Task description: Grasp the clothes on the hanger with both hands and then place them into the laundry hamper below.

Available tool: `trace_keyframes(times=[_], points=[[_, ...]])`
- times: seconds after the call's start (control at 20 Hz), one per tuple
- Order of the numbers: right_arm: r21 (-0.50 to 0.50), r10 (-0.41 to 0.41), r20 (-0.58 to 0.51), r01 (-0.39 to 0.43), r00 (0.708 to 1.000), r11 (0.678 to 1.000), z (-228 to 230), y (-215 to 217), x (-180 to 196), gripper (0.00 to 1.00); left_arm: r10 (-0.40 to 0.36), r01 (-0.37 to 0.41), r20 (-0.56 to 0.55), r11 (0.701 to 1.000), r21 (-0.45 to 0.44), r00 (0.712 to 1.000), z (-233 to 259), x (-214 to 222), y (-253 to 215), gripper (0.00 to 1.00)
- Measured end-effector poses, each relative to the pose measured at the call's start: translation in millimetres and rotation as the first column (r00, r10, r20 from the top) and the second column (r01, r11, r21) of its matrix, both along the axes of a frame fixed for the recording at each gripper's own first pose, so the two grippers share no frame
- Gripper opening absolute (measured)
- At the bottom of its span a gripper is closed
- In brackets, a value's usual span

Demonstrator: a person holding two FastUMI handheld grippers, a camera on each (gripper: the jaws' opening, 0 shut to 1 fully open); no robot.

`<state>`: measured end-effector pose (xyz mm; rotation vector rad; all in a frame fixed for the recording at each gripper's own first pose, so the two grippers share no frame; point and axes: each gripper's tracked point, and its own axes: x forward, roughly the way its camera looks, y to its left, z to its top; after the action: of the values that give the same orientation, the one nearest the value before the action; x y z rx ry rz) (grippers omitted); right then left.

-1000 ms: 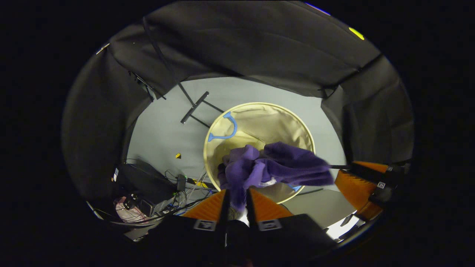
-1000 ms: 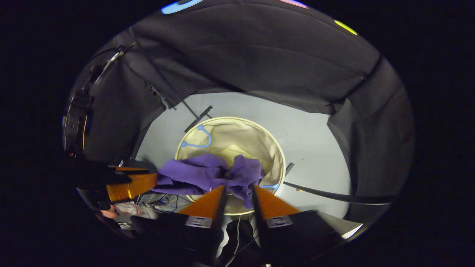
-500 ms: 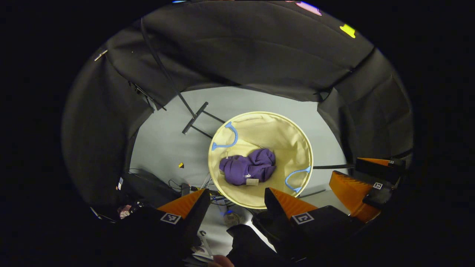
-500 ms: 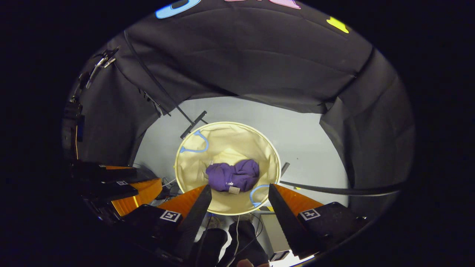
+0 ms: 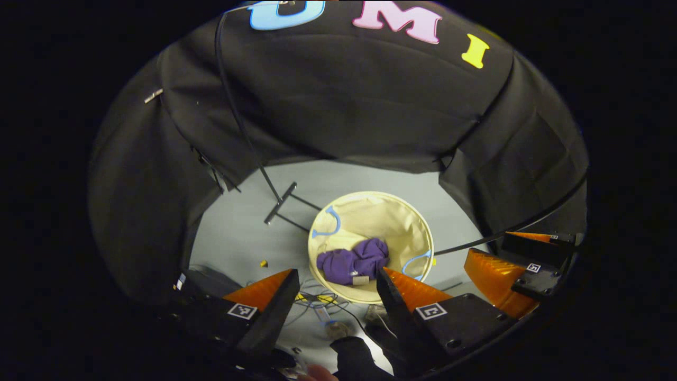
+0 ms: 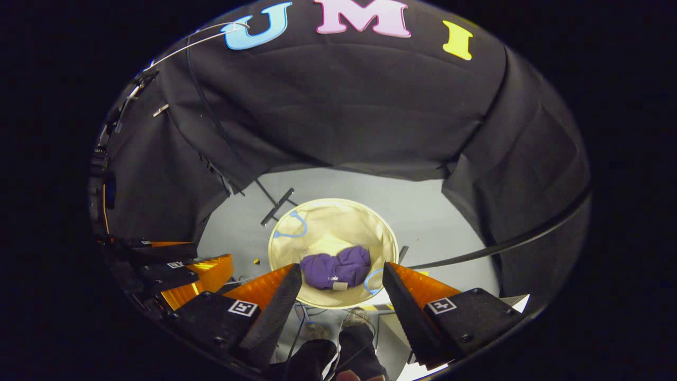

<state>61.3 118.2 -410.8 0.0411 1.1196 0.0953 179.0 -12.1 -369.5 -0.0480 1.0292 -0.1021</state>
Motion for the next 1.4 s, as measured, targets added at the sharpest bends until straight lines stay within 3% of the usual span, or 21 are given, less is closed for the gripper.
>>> trace_keyframes(times=[0.3,0.5,0.7,1.0,1.25,1.3,1.35,1.4], points=[[0.02,-0.062,0.167,0.06,0.984,0.998,81.2,11.3,0.9,1.0,-0.018,0.02,0.209,1.0,-0.005,0.978,38.8,18.8,4.0,0.93],[0.031,-0.094,0.268,0.089,0.959,0.996,133.4,15.4,5.3,1.0,-0.005,0.015,0.334,1.0,-0.027,0.942,69.8,31.5,3.5,0.93],[0.042,-0.117,0.388,0.11,0.914,0.993,194.0,15.8,10.8,1.0,0.024,-0.003,0.448,0.999,-0.047,0.894,97.2,43.0,9.8,0.93],[-0.011,-0.09,0.608,0.121,0.789,0.993,289.2,0.6,26.1,0.99,0.081,-0.056,0.65,0.997,-0.059,0.755,153.5,67.0,22.1,0.93],[-0.002,-0.079,0.735,0.118,0.673,0.993,356.2,-1.0,22.7,0.99,0.099,-0.055,0.765,0.995,-0.082,0.637,211.0,54.5,28.5,0.92],[-0.008,-0.07,0.753,0.116,0.654,0.993,364.2,-5.6,20.4,0.94,0.105,-0.06,0.782,0.994,-0.086,0.615,224.1,46.5,33.0,0.92],[-0.008,-0.066,0.766,0.113,0.639,0.994,372.9,-8.7,16.5,0.98,0.11,-0.063,0.797,0.994,-0.09,0.593,233.0,41.1,36.0,0.92],[0.002,-0.069,0.775,0.108,0.628,0.994,379.1,-9.2,11.7,0.94,0.113,-0.057,0.812,0.994,-0.098,0.573,244.2,34.6,33.7,0.92]])
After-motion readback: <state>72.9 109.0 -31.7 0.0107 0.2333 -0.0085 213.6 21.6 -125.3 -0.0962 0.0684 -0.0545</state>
